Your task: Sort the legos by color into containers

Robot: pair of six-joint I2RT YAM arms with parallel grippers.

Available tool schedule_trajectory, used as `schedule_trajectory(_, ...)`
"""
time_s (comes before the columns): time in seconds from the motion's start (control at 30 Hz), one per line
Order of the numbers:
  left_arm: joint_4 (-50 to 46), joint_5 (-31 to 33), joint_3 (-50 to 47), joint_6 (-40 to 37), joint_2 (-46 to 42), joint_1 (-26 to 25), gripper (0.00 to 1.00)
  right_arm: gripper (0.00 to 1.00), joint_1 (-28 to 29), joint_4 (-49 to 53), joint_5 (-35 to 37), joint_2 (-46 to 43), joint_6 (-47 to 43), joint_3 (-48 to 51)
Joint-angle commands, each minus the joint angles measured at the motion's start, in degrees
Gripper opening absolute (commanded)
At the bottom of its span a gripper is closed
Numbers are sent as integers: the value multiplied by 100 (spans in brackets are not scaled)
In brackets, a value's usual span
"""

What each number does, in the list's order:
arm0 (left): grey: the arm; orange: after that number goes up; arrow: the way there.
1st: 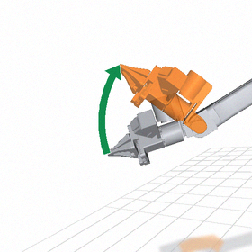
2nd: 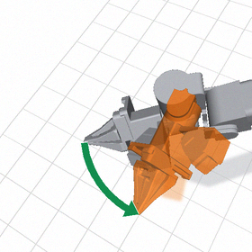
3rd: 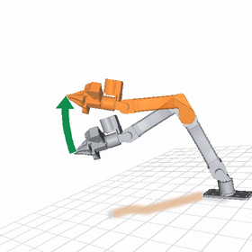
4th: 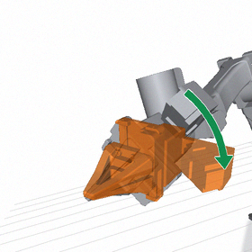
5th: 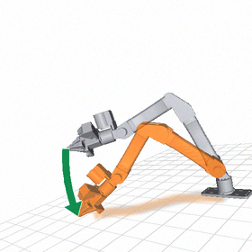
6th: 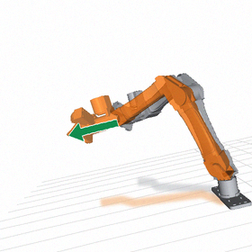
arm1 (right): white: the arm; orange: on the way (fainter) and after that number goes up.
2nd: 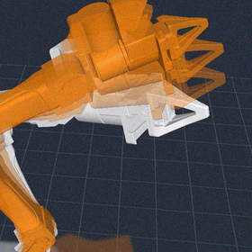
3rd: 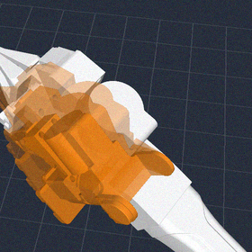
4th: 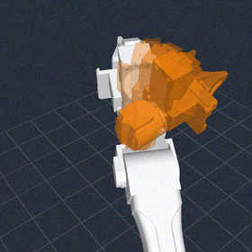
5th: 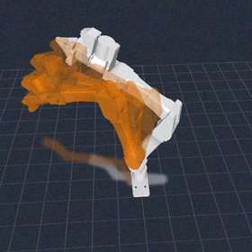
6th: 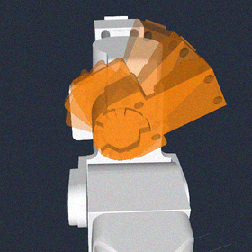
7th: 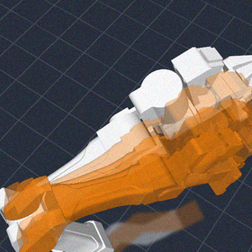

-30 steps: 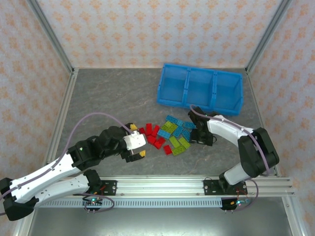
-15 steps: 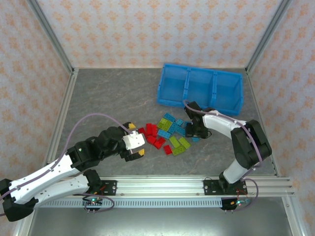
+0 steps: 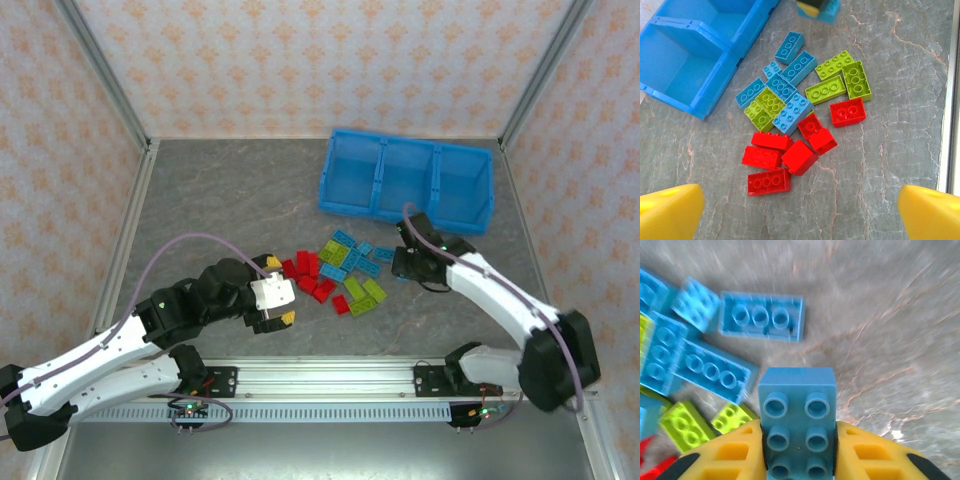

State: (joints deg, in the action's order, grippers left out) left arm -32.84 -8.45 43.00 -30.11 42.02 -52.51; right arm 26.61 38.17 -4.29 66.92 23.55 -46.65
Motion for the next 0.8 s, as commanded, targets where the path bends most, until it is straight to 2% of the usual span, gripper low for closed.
schedule_trajectory(0.0,-78,66,-26,-76,-62,-5,100,29,-94,247,1171,-730,371,-364)
schedule_trajectory(0.07,-48,143,-35,-61,-71,-5,100,29,-480,262,1481,-777,241,-767)
schedule_trajectory(0.17,-22,295,-41,-39,-76,-5,100,29,-1610,78,999,-208,3,-1446)
schedule_trajectory(0.23,-21,439,-55,-48,-72,-6,100,28,-2192,-117,786,556,-128,-1899)
schedule_trajectory(0.33,-31,645,-66,-58,-44,-6,100,28,-2666,-137,525,1816,-212,-2812)
schedule_trajectory(0.5,60,801,-169,-62,-67,-11,100,29,-3026,-44,338,3500,-226,-4116)
schedule_trajectory(0.6,107,914,-215,-84,-15,-14,100,32,-3095,204,369,4132,-272,-4771)
schedule_trajectory(0.67,96,972,-214,-101,60,-9,100,40,-3120,399,359,4374,-282,-5084)
schedule_trajectory(0.73,67,1003,-193,-93,102,-14,100,54,-3127,699,340,4475,-256,-5353)
schedule_trajectory(0.77,67,1036,-189,-88,105,-14,100,56,-3122,746,298,4446,-221,-5371)
